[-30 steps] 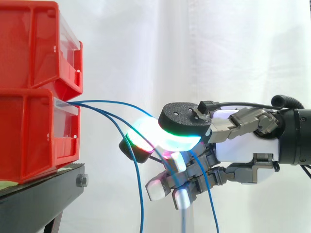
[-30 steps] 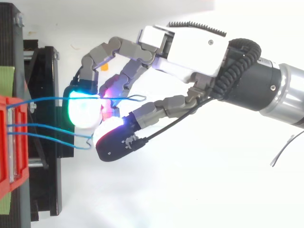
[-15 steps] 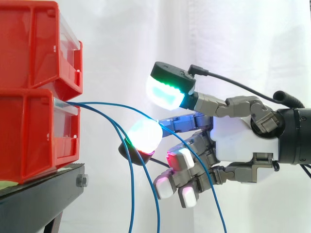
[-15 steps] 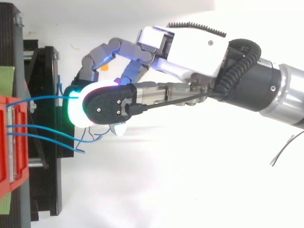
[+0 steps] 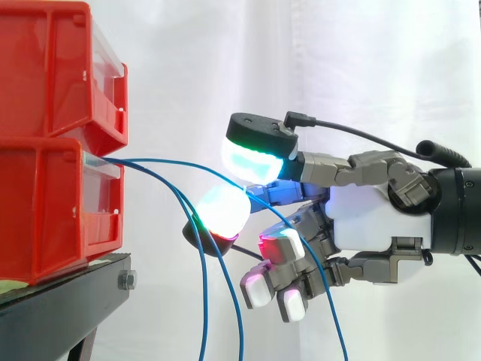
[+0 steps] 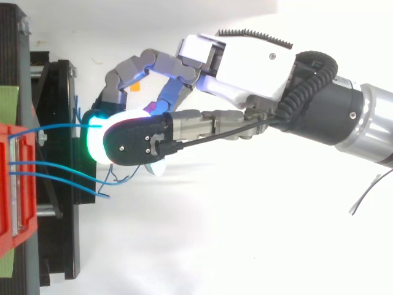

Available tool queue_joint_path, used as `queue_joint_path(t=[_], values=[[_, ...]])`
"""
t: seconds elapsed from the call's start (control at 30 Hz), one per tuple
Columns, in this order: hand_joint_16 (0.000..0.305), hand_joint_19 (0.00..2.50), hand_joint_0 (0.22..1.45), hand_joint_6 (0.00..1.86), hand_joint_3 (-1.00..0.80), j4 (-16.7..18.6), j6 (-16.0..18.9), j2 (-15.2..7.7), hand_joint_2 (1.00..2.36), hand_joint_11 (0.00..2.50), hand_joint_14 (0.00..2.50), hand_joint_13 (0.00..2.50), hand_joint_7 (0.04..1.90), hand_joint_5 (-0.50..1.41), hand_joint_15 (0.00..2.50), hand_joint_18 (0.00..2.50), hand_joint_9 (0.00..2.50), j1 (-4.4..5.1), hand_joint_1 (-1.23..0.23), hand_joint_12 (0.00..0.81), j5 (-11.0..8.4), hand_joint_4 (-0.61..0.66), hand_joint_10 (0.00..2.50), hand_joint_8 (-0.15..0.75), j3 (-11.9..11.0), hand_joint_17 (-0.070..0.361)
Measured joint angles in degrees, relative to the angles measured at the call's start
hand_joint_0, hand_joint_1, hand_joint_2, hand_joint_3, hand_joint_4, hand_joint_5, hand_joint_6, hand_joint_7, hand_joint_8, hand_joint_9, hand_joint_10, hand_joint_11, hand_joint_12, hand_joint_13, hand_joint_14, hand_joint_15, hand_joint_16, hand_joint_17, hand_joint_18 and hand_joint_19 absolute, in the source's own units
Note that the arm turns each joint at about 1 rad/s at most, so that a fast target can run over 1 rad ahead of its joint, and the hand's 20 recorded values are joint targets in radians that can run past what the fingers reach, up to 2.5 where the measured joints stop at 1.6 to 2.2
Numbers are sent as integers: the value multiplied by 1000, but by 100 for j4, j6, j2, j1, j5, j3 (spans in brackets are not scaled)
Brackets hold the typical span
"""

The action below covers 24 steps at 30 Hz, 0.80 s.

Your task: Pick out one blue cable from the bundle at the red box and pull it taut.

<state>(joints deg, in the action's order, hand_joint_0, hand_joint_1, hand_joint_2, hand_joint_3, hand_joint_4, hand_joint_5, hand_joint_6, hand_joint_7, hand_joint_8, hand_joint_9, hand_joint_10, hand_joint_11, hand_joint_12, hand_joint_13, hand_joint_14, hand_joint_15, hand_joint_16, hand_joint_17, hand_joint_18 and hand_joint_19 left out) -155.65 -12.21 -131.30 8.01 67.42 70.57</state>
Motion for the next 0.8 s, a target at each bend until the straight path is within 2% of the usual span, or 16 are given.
queue_joint_path(t=[0.6,0.8], values=[[57,664,587,893,-410,18,-81,-16,1008,1268,24,1053,810,-178,660,903,1283,42,-545,386,-122,167,23,300,0,127],[52,637,587,896,-422,22,-87,-18,1007,1323,25,1098,792,-184,762,872,1269,44,-553,369,-158,168,21,301,0,116]])
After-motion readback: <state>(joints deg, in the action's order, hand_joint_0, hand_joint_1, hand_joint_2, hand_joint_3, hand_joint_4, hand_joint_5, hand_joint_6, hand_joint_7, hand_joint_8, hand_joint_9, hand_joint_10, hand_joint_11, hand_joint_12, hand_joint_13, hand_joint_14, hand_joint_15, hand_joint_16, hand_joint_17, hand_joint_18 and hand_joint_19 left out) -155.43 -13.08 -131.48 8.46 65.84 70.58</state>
